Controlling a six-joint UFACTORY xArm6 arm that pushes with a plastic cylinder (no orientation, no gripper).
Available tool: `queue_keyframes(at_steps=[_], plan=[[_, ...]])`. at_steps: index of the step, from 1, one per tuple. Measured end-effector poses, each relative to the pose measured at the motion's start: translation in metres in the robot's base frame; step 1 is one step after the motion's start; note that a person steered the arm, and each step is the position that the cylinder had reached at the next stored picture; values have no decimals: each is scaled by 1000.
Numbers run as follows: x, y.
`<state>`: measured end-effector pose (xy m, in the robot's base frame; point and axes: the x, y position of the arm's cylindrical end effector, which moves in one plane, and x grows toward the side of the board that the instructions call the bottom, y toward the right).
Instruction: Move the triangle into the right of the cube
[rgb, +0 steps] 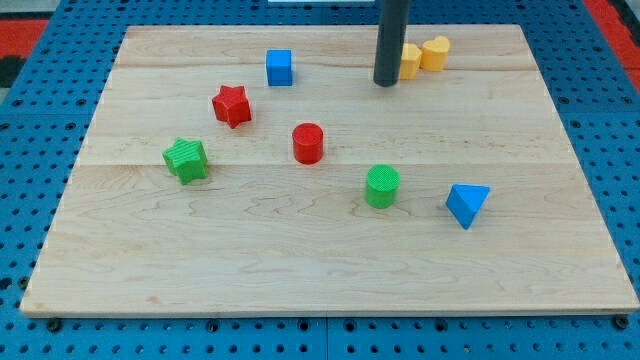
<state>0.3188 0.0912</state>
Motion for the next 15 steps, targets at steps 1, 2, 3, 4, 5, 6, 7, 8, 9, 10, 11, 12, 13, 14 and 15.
queue_keyframes(at_steps=[1,2,3,4,5,6,7,8,9,10,11,12,13,14,15], plan=[[28,26],[106,83],[213,111],[254,112],[225,69],[212,33],[249,82],[257,99],[250,101],[241,102],[235,90],[229,71],[229,68],[240,82],[235,115]])
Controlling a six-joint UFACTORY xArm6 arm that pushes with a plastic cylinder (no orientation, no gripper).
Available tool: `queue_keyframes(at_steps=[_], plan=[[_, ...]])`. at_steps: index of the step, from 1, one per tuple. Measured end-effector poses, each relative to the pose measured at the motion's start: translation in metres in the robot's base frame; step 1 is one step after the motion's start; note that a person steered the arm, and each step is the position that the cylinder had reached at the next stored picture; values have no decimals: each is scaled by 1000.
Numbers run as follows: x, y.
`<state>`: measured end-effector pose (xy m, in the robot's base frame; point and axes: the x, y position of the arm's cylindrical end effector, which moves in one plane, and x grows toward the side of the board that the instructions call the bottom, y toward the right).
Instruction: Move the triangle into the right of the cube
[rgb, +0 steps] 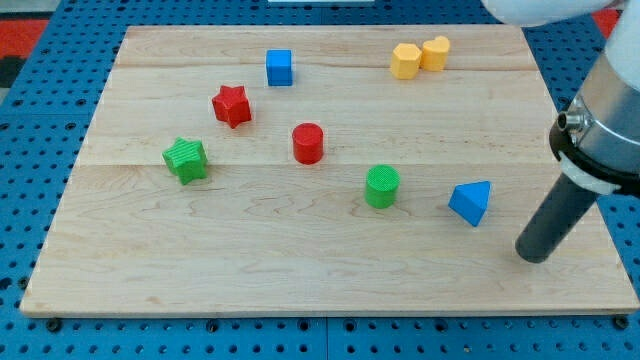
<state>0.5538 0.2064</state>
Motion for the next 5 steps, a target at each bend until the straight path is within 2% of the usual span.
queue_keyframes(at_steps=[1,2,3,4,5], plan=[[-36,-46],[-72,-59],[-115,-115],[-129,-182],[-138,-207]])
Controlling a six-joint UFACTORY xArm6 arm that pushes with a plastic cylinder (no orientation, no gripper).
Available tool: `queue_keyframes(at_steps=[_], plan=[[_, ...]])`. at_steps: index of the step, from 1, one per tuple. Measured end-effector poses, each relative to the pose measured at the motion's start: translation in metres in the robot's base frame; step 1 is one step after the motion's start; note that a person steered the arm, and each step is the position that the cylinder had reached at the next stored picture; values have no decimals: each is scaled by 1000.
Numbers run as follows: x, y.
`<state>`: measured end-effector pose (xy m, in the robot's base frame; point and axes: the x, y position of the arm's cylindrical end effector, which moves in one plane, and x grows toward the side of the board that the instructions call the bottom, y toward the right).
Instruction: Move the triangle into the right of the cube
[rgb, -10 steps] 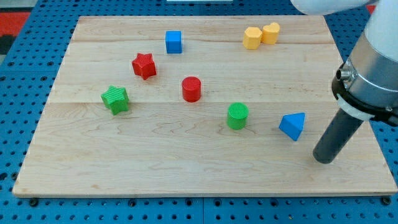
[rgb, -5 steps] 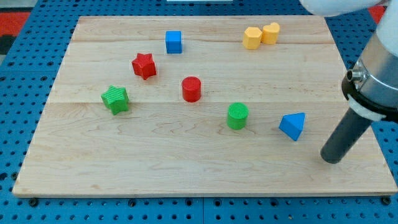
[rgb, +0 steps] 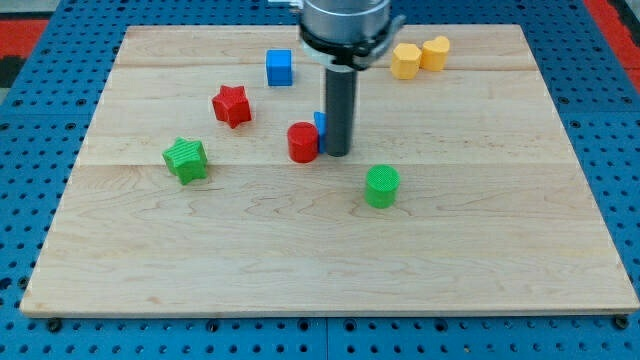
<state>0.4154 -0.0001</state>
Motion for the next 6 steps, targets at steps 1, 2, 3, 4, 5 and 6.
queue_keyframes(at_steps=[1,2,3,4,5,6], plan=[[-39,-10],[-78,-29],[-81,-28],[-103,-25],[-108,-25],[-108,-25]])
